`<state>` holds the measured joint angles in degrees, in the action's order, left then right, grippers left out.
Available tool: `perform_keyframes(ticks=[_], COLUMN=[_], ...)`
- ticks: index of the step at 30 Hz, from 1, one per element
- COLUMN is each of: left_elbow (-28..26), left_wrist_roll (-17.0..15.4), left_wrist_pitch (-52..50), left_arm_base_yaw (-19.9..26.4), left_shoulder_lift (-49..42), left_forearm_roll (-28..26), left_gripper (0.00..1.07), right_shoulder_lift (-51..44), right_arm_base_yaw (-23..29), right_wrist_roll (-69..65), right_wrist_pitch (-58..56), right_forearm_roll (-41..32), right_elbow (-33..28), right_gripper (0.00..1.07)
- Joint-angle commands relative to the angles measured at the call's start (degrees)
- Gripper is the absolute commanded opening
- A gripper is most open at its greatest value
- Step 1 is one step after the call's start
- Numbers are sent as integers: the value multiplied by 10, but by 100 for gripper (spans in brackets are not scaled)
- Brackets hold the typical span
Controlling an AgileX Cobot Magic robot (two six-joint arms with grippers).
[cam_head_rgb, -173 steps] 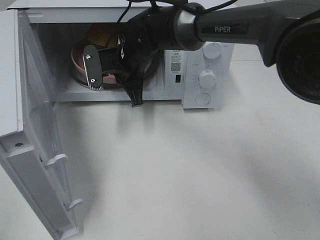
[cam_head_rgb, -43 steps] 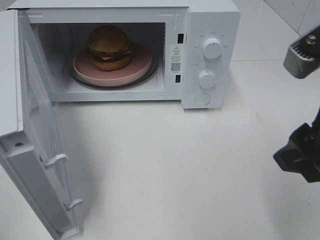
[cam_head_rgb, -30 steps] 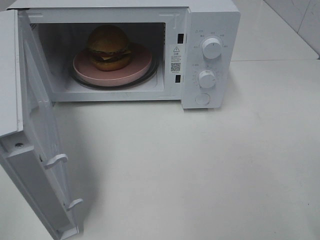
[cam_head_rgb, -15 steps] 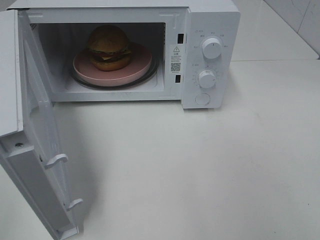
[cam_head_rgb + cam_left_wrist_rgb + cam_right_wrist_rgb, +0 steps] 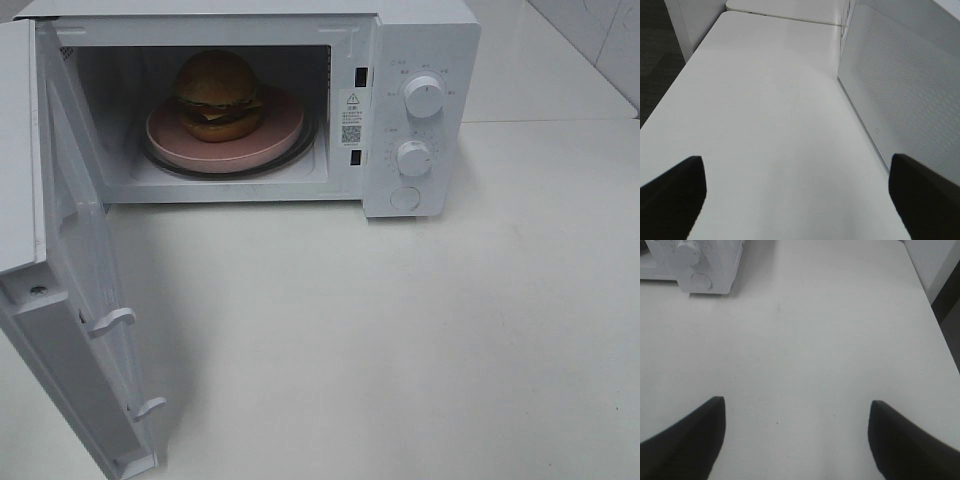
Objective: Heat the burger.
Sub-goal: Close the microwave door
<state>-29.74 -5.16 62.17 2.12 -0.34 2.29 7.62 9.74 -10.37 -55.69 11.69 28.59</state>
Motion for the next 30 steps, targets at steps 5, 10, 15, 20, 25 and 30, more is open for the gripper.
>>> perform_keyframes(ticks=[5,10,15,20,25,30], left_elbow=[1,1,1,1,1,1], left_wrist_roll=[1,2,5,5,5,5], left_wrist_pitch=[-7,-7,-7,-7,-7,-7], left_arm_base_yaw=[-1,-1,-1,-1,-1,-1], left_shoulder_lift=[-10,-10,-10,-10,-10,-10], left_forearm_roll=[-2,-2,-2,-2,-2,-2], left_gripper=[91,91,91,91,91,91], right_shoulder_lift=[-62,-93,-93,-93,-93,-93], right_arm_base_yaw=[-3,-3,-3,-3,-3,-3], right_wrist_roll=[1,3,3,3,3,3], right_wrist_pitch=[2,3,3,3,3,3], right_forearm_roll=[-2,-1,-1,-1,-1,-1], right_elbow=[-1,-1,-1,-1,-1,-1], right_gripper=[74,74,74,74,74,74])
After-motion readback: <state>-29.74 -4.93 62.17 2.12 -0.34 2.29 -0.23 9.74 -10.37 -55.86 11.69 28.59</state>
